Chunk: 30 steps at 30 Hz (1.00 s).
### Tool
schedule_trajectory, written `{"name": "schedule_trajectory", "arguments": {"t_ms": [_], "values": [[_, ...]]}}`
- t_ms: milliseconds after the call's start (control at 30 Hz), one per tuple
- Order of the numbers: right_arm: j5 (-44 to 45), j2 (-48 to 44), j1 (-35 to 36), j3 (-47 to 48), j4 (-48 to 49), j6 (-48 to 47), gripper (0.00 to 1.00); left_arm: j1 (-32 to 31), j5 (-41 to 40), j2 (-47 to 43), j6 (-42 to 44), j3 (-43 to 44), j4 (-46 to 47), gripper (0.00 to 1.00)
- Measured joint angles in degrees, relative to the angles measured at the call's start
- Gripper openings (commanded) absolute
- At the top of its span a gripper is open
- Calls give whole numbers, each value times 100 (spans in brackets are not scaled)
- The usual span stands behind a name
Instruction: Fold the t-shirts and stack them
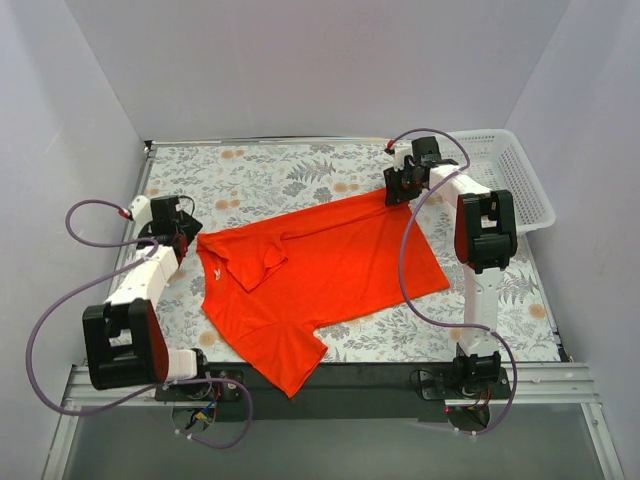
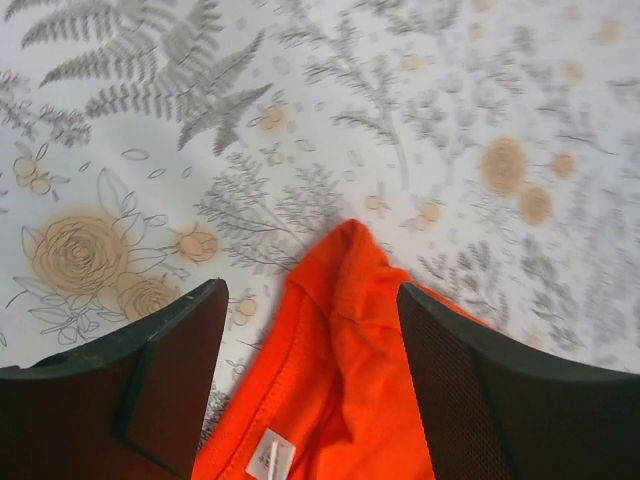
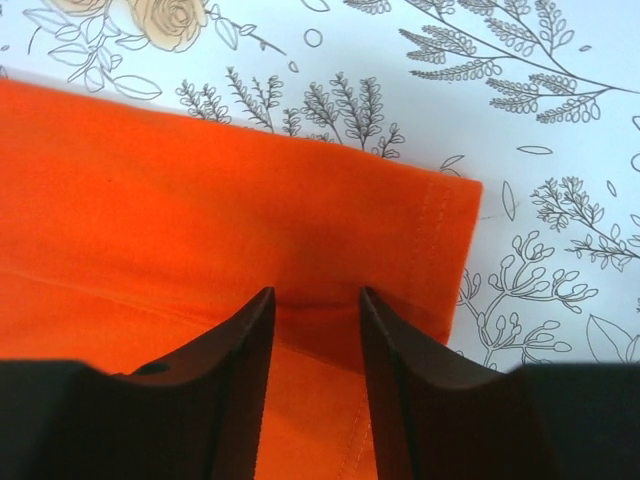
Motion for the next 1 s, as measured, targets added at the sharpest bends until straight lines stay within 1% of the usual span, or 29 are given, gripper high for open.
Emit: {"name": "schedule_trajectory", "arguments": {"t_ms": [33, 100, 133, 200, 267, 367, 467, 500, 567, 633, 733, 800, 900, 1000], "values": [[-46, -13, 2, 0, -13, -44, 47, 2, 133, -216, 118, 0, 9, 64], [-129, -46, 2, 0, -55, -142, 53, 9, 529, -680, 341, -13, 92, 64], [-149, -83, 2, -4, -94, -205, 57, 11, 774, -957, 476, -76, 214, 64], [-243, -192, -9, -15, -188, -337, 62, 13, 1290, -1502, 662, -208, 319, 64], [-404, -361, -9, -26, -280, -503, 69, 11, 1803, -1967, 732, -299, 339, 64], [-905, -903, -26, -181, -544, -1097, 75, 9, 2500, -2404, 610, -437, 184, 64], [-1676, -1718, -46, -627, -1137, -2448, 79, 9, 3126, -2592, 219, -599, -306, 63], [-1917, -2061, -46, -927, -1318, -3128, 80, 9, 3274, -2623, 109, -654, -461, 63], [-2229, -2863, -44, -1762, -2009, -4719, 80, 9, 3637, -2739, -153, -804, -944, 63], [-2391, -3600, -28, -2774, -2538, -6109, 80, -44, 3856, -2889, -310, -894, -1416, 64], [-2465, -4310, 129, -4162, -3169, -7464, 79, -247, 4022, -3082, -389, -894, -1856, 63], [-2507, -4673, 501, -4839, -3394, -7919, 79, -409, 4328, -3108, -243, -850, -1993, 61], [-2627, -5480, 1902, -5480, -3189, -7847, 78, -496, 4675, -3145, 142, -673, -2063, 60], [-2640, -6059, 3383, -5493, -2573, -7357, 71, -501, 4719, -3362, 442, -385, -2059, 60]]}}
